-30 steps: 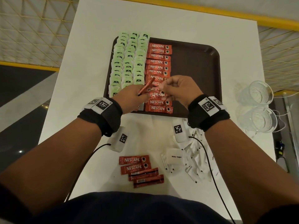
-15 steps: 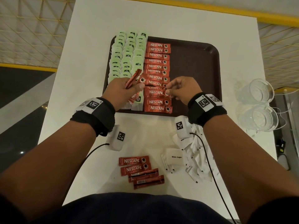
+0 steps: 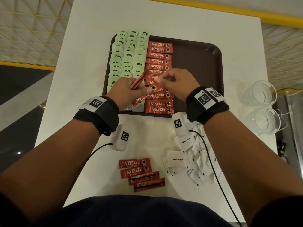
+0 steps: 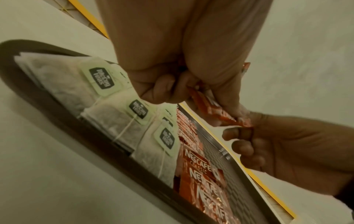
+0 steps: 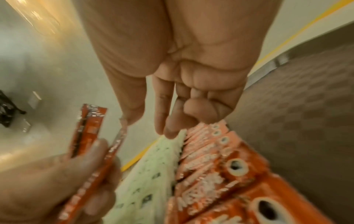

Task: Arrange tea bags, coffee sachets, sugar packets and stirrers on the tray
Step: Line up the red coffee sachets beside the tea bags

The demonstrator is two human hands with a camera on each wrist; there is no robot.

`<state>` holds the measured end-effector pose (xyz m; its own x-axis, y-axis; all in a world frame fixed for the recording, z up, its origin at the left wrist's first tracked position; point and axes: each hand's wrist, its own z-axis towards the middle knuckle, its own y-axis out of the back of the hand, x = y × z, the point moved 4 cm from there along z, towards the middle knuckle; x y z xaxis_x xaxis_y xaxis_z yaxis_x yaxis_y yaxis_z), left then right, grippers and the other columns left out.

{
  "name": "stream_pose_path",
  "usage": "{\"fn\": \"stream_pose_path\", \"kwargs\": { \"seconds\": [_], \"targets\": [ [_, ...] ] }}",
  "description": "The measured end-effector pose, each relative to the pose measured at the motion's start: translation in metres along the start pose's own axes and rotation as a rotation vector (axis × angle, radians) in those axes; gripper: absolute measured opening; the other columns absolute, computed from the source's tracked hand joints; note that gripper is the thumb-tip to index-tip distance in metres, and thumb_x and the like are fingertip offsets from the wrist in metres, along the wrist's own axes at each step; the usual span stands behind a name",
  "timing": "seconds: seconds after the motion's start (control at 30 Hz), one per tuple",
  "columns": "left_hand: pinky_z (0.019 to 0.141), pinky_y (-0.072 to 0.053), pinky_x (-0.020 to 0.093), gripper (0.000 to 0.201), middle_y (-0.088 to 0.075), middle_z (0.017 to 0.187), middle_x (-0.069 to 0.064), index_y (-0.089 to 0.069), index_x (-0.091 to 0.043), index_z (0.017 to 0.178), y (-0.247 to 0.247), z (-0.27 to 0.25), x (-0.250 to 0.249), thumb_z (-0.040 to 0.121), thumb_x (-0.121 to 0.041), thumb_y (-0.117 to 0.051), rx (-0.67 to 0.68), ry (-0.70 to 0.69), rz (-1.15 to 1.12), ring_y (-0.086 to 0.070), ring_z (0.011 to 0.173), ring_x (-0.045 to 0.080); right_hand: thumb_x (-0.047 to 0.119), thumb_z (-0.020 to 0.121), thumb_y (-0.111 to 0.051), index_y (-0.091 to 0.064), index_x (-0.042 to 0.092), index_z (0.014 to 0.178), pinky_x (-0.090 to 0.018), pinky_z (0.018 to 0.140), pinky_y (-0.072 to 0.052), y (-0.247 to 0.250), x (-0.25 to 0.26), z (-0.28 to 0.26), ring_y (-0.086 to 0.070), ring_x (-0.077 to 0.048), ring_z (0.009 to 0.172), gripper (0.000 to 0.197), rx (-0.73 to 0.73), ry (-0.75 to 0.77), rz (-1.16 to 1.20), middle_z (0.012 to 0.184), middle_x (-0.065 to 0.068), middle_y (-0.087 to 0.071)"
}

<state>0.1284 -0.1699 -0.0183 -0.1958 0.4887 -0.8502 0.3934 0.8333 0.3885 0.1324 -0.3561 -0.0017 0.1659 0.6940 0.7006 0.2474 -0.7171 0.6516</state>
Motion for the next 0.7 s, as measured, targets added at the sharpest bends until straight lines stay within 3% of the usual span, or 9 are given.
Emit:
{"fn": "stream_pose_path", "kwargs": {
  "seconds": [0.13, 0.23, 0.3, 0.37, 0.43, 0.5, 0.57, 0.67, 0.7],
  "targets": [
    [0.061, -0.051, 0.021, 0.035, -0.066, 0.076, 0.007, -0.066, -0.003, 0.086, -0.001, 0.002, -0.007, 0.083, -0.036, -0.075, 0.003, -0.033, 0.025, -0.060, 0.066, 0.011, 0.021, 0.097, -0.058, -0.069, 0.014, 0.102, -0.021, 0.061, -0.053, 0.002, 0.018, -0.001, -0.062, -0.005, 0.060, 0.015, 0.136, -0.002, 0.109, 0.073, 0.000, -0.066],
    [0.058, -0.051, 0.018, 0.035, -0.069, 0.082, 0.010, -0.067, -0.006, 0.086, 0.002, 0.004, -0.009, 0.084, -0.039, -0.074, -0.031, -0.050, 0.065, -0.062, 0.070, 0.016, 0.022, 0.092, -0.064, -0.069, 0.013, 0.096, -0.022, 0.067, -0.057, 0.008, 0.015, -0.003, -0.067, -0.011, 0.066, 0.011, 0.182, -0.065, 0.315, 0.077, -0.006, -0.070],
    [0.057, -0.053, 0.020, 0.036, -0.070, 0.084, 0.011, -0.067, -0.006, 0.089, 0.002, 0.006, -0.010, 0.085, -0.041, -0.072, -0.032, -0.049, 0.089, -0.062, 0.070, 0.016, 0.013, 0.087, -0.070, -0.068, 0.010, 0.094, -0.024, 0.068, -0.059, 0.008, 0.012, -0.005, -0.068, -0.013, 0.067, 0.008, 0.212, -0.064, 0.328, 0.076, -0.007, -0.071],
    [0.065, -0.054, 0.030, 0.035, -0.070, 0.087, 0.014, -0.067, -0.006, 0.092, 0.001, 0.007, -0.012, 0.092, -0.041, -0.064, -0.025, -0.061, 0.118, -0.063, 0.073, 0.021, 0.008, 0.085, -0.071, -0.067, 0.007, 0.095, -0.029, 0.072, -0.059, 0.010, 0.004, -0.003, -0.068, -0.016, 0.070, 0.012, 0.169, -0.110, 0.332, 0.079, -0.009, -0.071],
    [0.069, -0.048, 0.029, 0.036, -0.067, 0.094, 0.013, -0.064, -0.006, 0.099, 0.002, 0.008, -0.012, 0.100, -0.039, -0.050, -0.042, -0.070, 0.143, -0.061, 0.083, 0.025, 0.010, 0.086, -0.071, -0.065, 0.007, 0.100, -0.030, 0.070, -0.058, 0.013, -0.008, -0.001, -0.067, -0.016, 0.072, 0.015, 0.066, -0.209, 0.360, 0.086, -0.009, -0.071],
    [0.066, -0.040, 0.023, 0.036, -0.060, 0.093, 0.009, -0.058, -0.005, 0.108, 0.004, 0.008, -0.008, 0.104, -0.037, -0.041, -0.080, -0.047, 0.156, -0.053, 0.081, 0.019, 0.015, 0.087, -0.070, -0.065, 0.012, 0.097, -0.024, 0.059, -0.054, 0.016, -0.022, -0.002, -0.064, -0.012, 0.068, 0.012, -0.028, -0.303, 0.339, 0.090, -0.007, -0.073],
    [0.065, -0.039, 0.026, 0.030, -0.052, 0.087, 0.002, -0.050, -0.011, 0.114, 0.004, 0.007, -0.002, 0.103, -0.037, -0.040, -0.076, 0.020, 0.087, -0.048, 0.076, 0.014, 0.017, 0.088, -0.070, -0.065, 0.014, 0.096, -0.018, 0.049, -0.047, 0.014, -0.034, -0.003, -0.060, -0.007, 0.061, 0.010, -0.049, -0.370, 0.304, 0.091, -0.005, -0.073],
    [0.059, -0.036, 0.029, 0.004, -0.045, 0.082, -0.001, -0.045, -0.027, 0.101, 0.001, 0.004, 0.006, 0.098, -0.029, -0.042, -0.042, 0.119, -0.190, -0.041, 0.065, 0.010, 0.017, 0.088, -0.070, -0.065, 0.016, 0.094, -0.017, 0.049, -0.042, 0.009, -0.044, -0.004, -0.056, -0.006, 0.058, 0.008, -0.039, -0.430, 0.243, 0.094, -0.003, -0.073],
    [0.057, -0.033, 0.028, 0.005, -0.045, 0.081, 0.000, -0.043, -0.029, 0.096, 0.001, 0.002, 0.006, 0.097, -0.026, -0.040, -0.038, 0.145, -0.257, -0.038, 0.062, 0.010, 0.017, 0.088, -0.070, -0.065, 0.017, 0.093, -0.019, 0.051, -0.042, 0.008, -0.046, -0.003, -0.056, -0.006, 0.058, 0.008, -0.039, -0.440, 0.220, 0.094, -0.003, -0.072]
  ]
}}
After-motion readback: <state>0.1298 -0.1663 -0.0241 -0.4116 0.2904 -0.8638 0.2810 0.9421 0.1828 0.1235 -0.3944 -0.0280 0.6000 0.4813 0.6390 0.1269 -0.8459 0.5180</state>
